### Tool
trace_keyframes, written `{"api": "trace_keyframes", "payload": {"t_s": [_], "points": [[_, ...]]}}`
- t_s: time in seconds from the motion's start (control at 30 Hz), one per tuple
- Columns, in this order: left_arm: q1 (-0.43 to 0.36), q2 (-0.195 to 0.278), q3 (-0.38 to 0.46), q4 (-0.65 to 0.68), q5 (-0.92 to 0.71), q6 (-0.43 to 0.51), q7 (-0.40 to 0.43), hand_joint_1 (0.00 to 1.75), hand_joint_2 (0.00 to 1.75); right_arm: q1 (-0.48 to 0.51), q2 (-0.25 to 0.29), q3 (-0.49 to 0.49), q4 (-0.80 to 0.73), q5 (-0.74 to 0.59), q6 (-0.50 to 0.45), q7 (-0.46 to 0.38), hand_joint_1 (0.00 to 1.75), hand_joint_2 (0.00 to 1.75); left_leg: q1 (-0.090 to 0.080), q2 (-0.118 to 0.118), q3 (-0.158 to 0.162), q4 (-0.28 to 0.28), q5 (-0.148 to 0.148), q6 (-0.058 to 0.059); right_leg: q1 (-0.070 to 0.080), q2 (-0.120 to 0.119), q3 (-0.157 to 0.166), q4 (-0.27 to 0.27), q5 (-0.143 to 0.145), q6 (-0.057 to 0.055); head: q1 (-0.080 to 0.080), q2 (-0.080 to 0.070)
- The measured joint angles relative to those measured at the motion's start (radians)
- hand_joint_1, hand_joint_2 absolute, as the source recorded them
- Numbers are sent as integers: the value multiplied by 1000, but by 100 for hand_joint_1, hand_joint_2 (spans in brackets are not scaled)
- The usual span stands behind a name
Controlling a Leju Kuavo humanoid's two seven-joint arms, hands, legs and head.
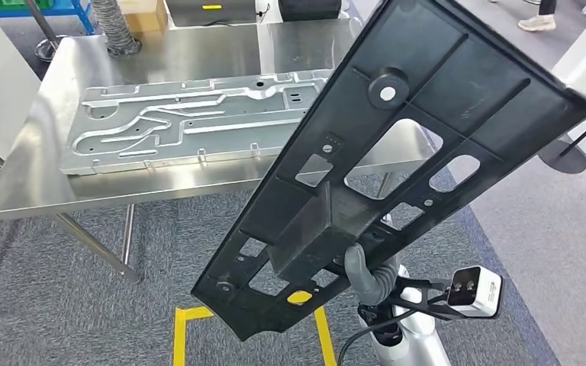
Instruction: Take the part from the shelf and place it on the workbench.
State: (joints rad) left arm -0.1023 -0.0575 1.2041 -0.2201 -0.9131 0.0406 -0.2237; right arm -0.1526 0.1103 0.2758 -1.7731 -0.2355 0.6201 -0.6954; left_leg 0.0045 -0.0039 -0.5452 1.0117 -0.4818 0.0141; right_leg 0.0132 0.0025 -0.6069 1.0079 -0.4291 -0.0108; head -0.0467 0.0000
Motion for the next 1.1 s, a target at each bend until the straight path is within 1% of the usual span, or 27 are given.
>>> {"api": "trace_keyframes", "payload": {"t_s": [0.07,0.13,0.17,0.23,0.27,0.3,0.33,0.37,0.4,0.43,0.47,0.5,0.57,0.6,0.63,0.67,0.73,0.77,0.8,0.83,0.87,0.9,0.93,0.97,1.0,1.03,1.1], "points": [[-1,1,0,0,1,1,-1,0,0,0,-2,0,2,11,-20,1,175,175,0,1,4,5,-7,-10,-7,-1,15,-19,2,-4,0,0],[-2,2,0,0,1,1,-3,0,0,-1,-3,1,5,17,-35,1,175,175,-1,1,-1,27,-20,-15,-13,-5,31,-36,4,-6,0,0],[-1,2,0,0,1,0,-4,0,0,-2,-4,2,9,15,-40,1,175,175,1,1,-28,79,-42,-18,-14,-7,36,-38,1,-8,0,0],[1,1,2,0,2,0,-4,0,0,-3,-7,7,21,11,-48,1,175,175,5,1,-107,213,-90,-26,-14,-8,44,-37,-8,-11,0,0],[4,1,3,0,2,-1,-5,0,0,-3,-9,10,28,7,-51,2,175,175,8,1,-145,271,-103,-31,-14,-8,48,-36,-13,-11,0,0],[6,1,5,0,4,-1,-5,0,0,-3,-11,14,34,4,-53,2,175,175,11,1,-157,274,-85,-35,-15,-7,53,-34,-19,-10,0,0],[7,2,6,0,5,-1,-5,0,0,-4,-13,18,39,2,-54,2,175,175,13,1,-149,238,-49,-38,-17,-6,59,-31,-25,-7,0,0],[8,2,8,0,6,-1,-6,0,0,-4,-14,22,43,-1,-55,2,175,175,16,2,-125,173,-3,-41,-19,-6,66,-27,-33,-3,0,0],[8,3,10,0,7,-2,-7,0,0,-6,-15,25,46,-3,-57,1,175,175,17,3,-98,106,31,-42,-18,-5,72,-22,-42,2,0,0],[7,3,12,0,8,-2,-8,0,0,-7,-15,28,49,-5,-58,1,175,175,18,3,-75,55,50,-39,-17,-4,74,-16,-50,7,0,0],[6,3,14,0,9,-2,-8,0,0,-9,-16,29,51,-6,-60,1,175,175,17,3,-63,26,56,-35,-15,-3,74,-11,-56,12,0,0],[6,3,15,0,9,-2,-9,0,0,-11,-17,31,53,-8,-62,1,175,175,15,2,-59,19,49,-28,-14,-3,73,-9,-60,17,0,0],[6,2,17,0,10,-2,-9,0,0,-15,-19,32,55,-9,-63,1,175,175,14,1,-58,15,46,-14,-16,-3,73,-7,-66,27,0,0],[7,2,17,0,9,-2,-9,0,0,-17,-20,32,56,-9,-65,1,175,175,14,0,-56,14,44,-8,-17,-3,71,3,-74,33,0,0],[6,2,17,0,9,-2,-9,0,0,-20,-21,32,56,-6,-66,1,175,175,16,0,-53,12,42,-2,-19,-3,58,30,-89,38,0,0],[5,2,17,0,8,-2,-10,0,0,-22,-22,32,55,-1,-68,1,175,175,17,1,-49,11,40,3,-20,-3,32,80,-111,43,0,0],[4,2,17,0,5,-2,-14,0,0,-24,-26,32,55,11,-71,0,175,175,16,1,-45,11,33,9,-22,-3,-51,222,-160,49,0,0],[4,2,17,0,4,-3,-15,0,0,-24,-29,32,54,16,-73,0,175,175,15,0,-41,11,30,11,-23,-3,-89,276,-169,50,0,0],[5,2,17,0,2,-4,-17,0,0,-24,-32,32,53,19,-76,0,175,175,15,-1,-36,11,25,11,-23,-3,-110,296,-157,49,0,0],[6,2,17,0,1,-6,-18,0,0,-25,-34,32,52,19,-79,0,175,175,14,-2,-28,11,20,10,-23,-3,-111,276,-127,46,0,0],[6,2,17,0,1,-8,-19,0,0,-26,-36,32,49,18,-81,0,175,175,14,-4,-19,11,15,9,-22,-3,-92,217,-81,41,0,0],[7,1,17,0,1,-9,-20,0,0,-29,-38,32,47,16,-82,0,175,175,14,-5,-11,10,9,7,-19,-2,-64,143,-37,33,0,0],[6,1,17,0,1,-10,-20,0,0,-33,-40,32,45,12,-82,0,175,175,13,-5,-4,9,3,4,-15,-3,-37,79,-7,25,0,0],[6,0,17,0,1,-11,-20,0,0,-37,-42,31,43,7,-81,0,175,175,12,-6,0,8,-1,0,-11,-3,-18,33,9,19,0,0],[6,-1,17,0,1,-10,-20,0,0,-39,-43,31,42,3,-80,0,175,175,13,-5,1,6,-4,-6,-7,-3,-10,13,9,15,0,0],[5,-1,17,0,2,-9,-19,0,0,-41,-44,29,41,-1,-78,0,175,175,12,-5,4,2,-6,-12,-5,-2,-9,8,5,12,0,0],[4,0,18,0,2,-6,-16,0,0,-45,-45,27,41,-4,-77,0,175,175,12,-2,12,0,-11,-23,-10,0,3,-7,4,5,0,0]]}}
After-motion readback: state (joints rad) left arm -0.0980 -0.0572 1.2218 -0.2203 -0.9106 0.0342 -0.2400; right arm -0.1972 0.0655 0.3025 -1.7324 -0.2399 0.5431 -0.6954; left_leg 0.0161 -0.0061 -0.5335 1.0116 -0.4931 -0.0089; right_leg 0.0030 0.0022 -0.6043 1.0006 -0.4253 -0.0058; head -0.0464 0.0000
